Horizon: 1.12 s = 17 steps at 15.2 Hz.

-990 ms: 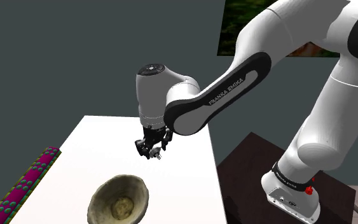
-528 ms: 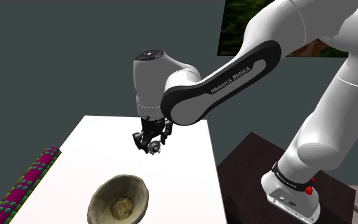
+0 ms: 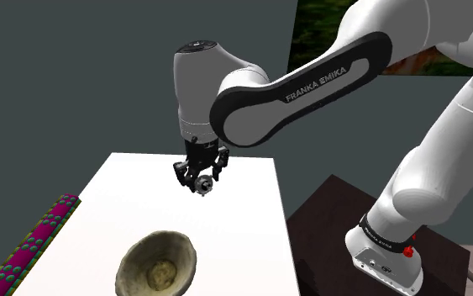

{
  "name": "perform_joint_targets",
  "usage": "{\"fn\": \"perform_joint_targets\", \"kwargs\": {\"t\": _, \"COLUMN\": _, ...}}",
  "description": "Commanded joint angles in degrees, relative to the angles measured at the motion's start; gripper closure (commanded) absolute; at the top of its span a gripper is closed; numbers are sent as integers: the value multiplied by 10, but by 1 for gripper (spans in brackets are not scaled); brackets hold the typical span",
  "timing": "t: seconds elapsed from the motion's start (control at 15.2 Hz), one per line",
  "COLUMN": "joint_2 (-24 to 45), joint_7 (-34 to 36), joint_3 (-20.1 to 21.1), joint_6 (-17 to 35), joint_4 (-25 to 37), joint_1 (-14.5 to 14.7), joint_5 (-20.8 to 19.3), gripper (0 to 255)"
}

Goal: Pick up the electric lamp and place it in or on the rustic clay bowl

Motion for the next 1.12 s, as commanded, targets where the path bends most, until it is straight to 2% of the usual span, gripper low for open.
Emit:
{"fn": "perform_joint_targets", "kwargs": {"t": 0.0, "joint_2": -5, "joint_7": -3, "joint_3": -1, "joint_6": -15, "joint_4": 11, "joint_1": 0, "joint_5": 4, "gripper": 255}}
{"fn": "perform_joint_targets", "kwargs": {"t": 0.13, "joint_2": -9, "joint_7": -5, "joint_3": -1, "joint_6": -24, "joint_4": 17, "joint_1": -1, "joint_5": 7, "gripper": 255}}
{"fn": "perform_joint_targets", "kwargs": {"t": 0.53, "joint_2": 76, "joint_7": 113, "joint_3": 41, "joint_6": -36, "joint_4": 89, "joint_1": 47, "joint_5": -60, "gripper": 255}}
{"fn": "perform_joint_targets", "kwargs": {"t": 0.79, "joint_2": 145, "joint_7": 191, "joint_3": 53, "joint_6": -55, "joint_4": 153, "joint_1": 97, "joint_5": -114, "gripper": 255}}
{"fn": "perform_joint_targets", "kwargs": {"t": 1.06, "joint_2": 219, "joint_7": 258, "joint_3": 51, "joint_6": -83, "joint_4": 231, "joint_1": 161, "joint_5": -167, "gripper": 255}}
